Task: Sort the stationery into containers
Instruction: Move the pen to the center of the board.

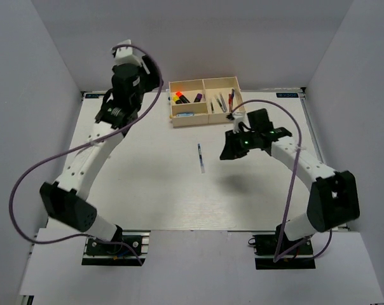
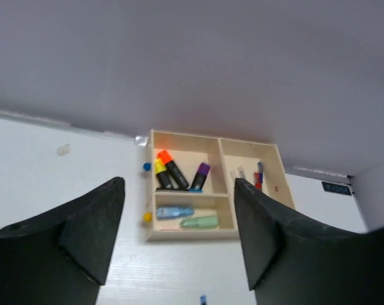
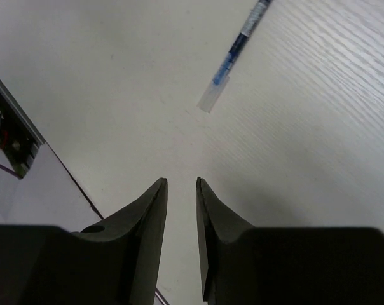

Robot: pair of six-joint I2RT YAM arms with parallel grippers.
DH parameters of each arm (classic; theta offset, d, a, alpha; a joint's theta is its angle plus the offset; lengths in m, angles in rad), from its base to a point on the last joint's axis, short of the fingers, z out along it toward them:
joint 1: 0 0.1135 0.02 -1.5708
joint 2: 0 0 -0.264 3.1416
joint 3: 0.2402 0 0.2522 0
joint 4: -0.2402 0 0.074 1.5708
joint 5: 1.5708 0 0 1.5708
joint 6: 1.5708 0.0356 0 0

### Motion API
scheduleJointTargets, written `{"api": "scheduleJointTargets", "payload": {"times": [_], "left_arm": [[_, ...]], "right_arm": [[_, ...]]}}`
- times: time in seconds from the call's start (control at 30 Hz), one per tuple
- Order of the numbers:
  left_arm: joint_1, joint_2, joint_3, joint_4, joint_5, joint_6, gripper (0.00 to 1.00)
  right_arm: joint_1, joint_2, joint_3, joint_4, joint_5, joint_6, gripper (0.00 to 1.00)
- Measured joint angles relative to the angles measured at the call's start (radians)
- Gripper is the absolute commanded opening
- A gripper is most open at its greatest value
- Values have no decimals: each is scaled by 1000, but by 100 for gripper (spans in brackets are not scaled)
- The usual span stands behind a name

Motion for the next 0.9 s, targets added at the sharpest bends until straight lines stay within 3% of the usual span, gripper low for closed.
{"api": "scheduleJointTargets", "payload": {"times": [0.1, 0.23, 0.4, 0.53, 0.6, 0.7, 0.8, 0.9], "left_arm": [[27, -140, -158, -29, 11, 11, 91], [74, -176, -254, -101, 131, 98, 94], [119, -177, -316, -170, 400, 224, 97], [139, -183, -341, -157, 511, 237, 97], [153, -184, -347, -153, 539, 226, 97], [188, -183, -353, -151, 566, 187, 96], [218, -182, -352, -152, 556, 151, 96], [240, -175, -352, -153, 550, 126, 95]], "right_arm": [[126, 100, 60, 10, 69, -40, 34], [239, 240, 222, -29, 112, -243, 36], [241, 323, 396, -108, 186, -629, 43], [231, 326, 391, -112, 248, -914, 53], [235, 342, 385, -124, 279, -987, 53], [243, 462, 528, -206, 311, -947, 51], [244, 618, 730, -242, 314, -797, 53], [238, 677, 768, -244, 309, -606, 58]]}}
